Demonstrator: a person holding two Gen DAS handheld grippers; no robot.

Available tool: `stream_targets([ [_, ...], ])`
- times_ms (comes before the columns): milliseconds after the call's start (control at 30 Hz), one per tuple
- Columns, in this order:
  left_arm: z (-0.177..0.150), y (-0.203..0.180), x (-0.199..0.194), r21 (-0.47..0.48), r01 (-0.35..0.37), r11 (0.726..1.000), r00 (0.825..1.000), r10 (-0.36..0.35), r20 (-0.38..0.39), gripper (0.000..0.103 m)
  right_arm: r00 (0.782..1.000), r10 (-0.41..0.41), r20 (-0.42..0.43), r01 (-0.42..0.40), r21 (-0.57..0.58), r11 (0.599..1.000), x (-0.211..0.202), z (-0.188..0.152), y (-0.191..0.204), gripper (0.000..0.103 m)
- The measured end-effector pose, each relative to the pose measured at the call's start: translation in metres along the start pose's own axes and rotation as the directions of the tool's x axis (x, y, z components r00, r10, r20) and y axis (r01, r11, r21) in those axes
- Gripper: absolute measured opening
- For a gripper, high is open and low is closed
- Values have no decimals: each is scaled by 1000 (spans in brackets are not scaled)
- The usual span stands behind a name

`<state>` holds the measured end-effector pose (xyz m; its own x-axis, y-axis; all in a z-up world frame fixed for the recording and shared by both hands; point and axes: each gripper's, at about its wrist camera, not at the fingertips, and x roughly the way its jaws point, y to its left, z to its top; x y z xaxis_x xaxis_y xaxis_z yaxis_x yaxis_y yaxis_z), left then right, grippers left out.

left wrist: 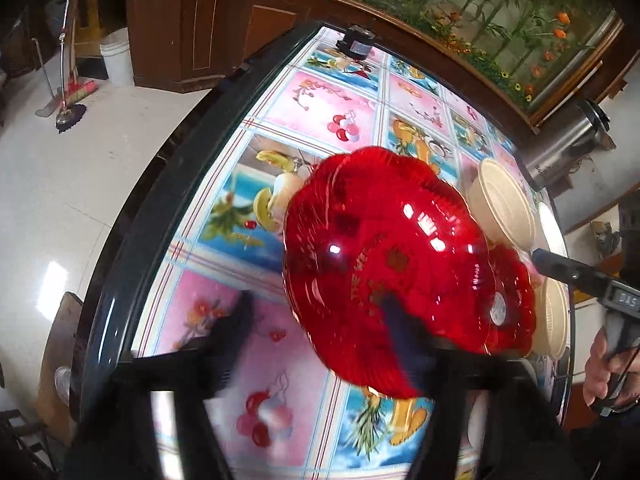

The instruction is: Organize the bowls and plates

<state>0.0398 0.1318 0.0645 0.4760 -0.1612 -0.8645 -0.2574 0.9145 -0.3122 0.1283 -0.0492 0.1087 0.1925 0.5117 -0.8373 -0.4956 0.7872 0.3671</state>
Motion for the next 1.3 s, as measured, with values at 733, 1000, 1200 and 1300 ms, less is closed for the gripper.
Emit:
stream_targets([
  [733,17,6,50,-2,0,1000,998,0,-62,17,993,-28,-116,33,41,999,64,18,-18,23],
  [1000,10,10,46,0,-22,1000,998,22,-56,13,993,-33,-110,37,30,999,66,8,-10,11],
  [1200,1,17,37,-15,-35,999,998,35,-47,13,993,-14,-114,17,26,1000,64,0,1,11],
  [1300,-6,23,30,-25,-38,999,998,37,-41,13,993,1,-119,2,27,1000,62,-4,7,11],
])
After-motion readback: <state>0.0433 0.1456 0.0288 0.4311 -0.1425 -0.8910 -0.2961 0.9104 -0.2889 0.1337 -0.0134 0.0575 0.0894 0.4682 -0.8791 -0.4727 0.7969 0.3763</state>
